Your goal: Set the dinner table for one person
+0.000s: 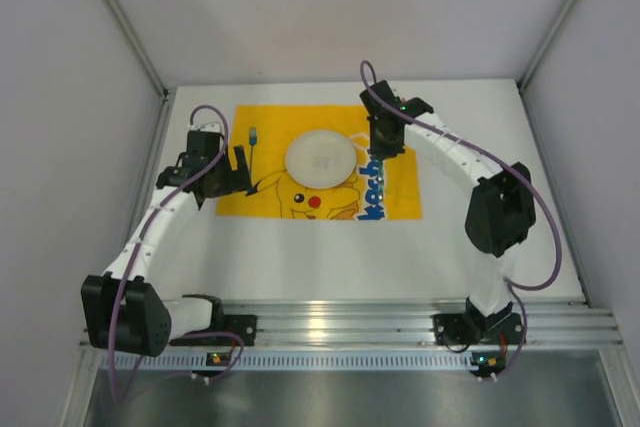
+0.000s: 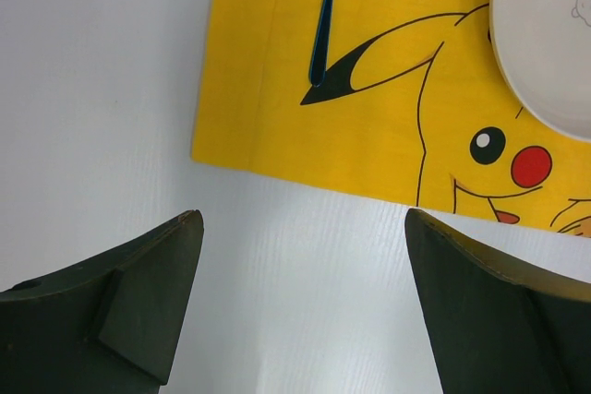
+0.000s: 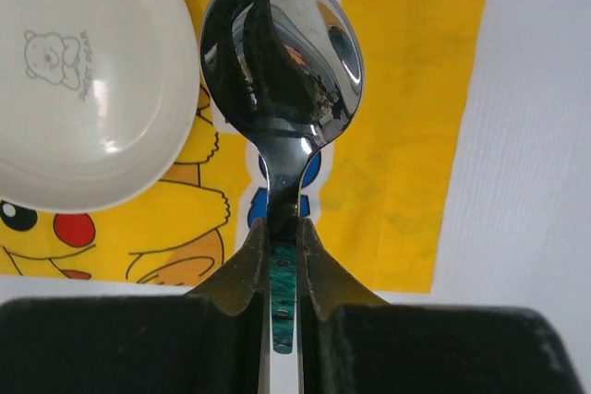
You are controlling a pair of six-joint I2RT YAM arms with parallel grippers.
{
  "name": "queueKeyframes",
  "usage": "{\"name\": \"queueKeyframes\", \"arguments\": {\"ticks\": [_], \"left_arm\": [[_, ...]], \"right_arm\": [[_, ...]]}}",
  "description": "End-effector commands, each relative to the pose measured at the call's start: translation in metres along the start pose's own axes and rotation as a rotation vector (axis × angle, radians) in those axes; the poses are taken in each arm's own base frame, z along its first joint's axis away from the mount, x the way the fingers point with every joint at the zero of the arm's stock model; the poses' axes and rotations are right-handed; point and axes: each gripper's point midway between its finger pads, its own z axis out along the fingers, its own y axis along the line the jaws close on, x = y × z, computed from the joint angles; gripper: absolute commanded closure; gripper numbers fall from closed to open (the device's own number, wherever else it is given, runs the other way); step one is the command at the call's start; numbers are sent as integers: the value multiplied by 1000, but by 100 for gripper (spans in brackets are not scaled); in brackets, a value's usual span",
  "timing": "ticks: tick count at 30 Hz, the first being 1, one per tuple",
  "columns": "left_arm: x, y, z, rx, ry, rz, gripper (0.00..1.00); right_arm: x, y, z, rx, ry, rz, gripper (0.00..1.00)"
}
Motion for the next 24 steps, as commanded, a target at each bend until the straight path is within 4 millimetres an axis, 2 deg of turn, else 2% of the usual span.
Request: {"name": "queueKeyframes", "arguments": {"ticks": [1, 2, 3, 5, 6, 9, 14, 21, 23, 24], "left_arm": [[0, 3, -7, -7, -18, 2, 4], [0, 4, -7, -11, -17, 6, 4], [1, 6, -7, -18, -15, 8, 4], [2, 7, -6, -28, -10, 13, 4], [2, 8, -6, -30, -6, 15, 4], [1, 7, -5, -32, -2, 14, 4], [2, 7, -4, -34, 6, 14, 4], [6, 11, 1, -52, 16, 20, 4], [5, 10, 1, -52, 18, 21, 4], [4, 11, 2, -56, 18, 21, 4]], "right_arm": [[-20, 13, 14, -60, -20, 0, 100], [-25, 15, 18, -69, -27, 8, 100], [-20, 17, 30, -66, -3, 1, 100], [-23, 22, 39, -75, 5, 5, 100], [-20, 22, 50, -67, 24, 5, 100], [-23, 24, 63, -65, 32, 23, 100], [-34, 24, 76, -60, 23, 39, 100], [-32, 17, 95, -21, 38, 61, 100], [-32, 17, 96, -24, 41, 67, 92], [-32, 17, 97, -23, 41, 71, 84]]}}
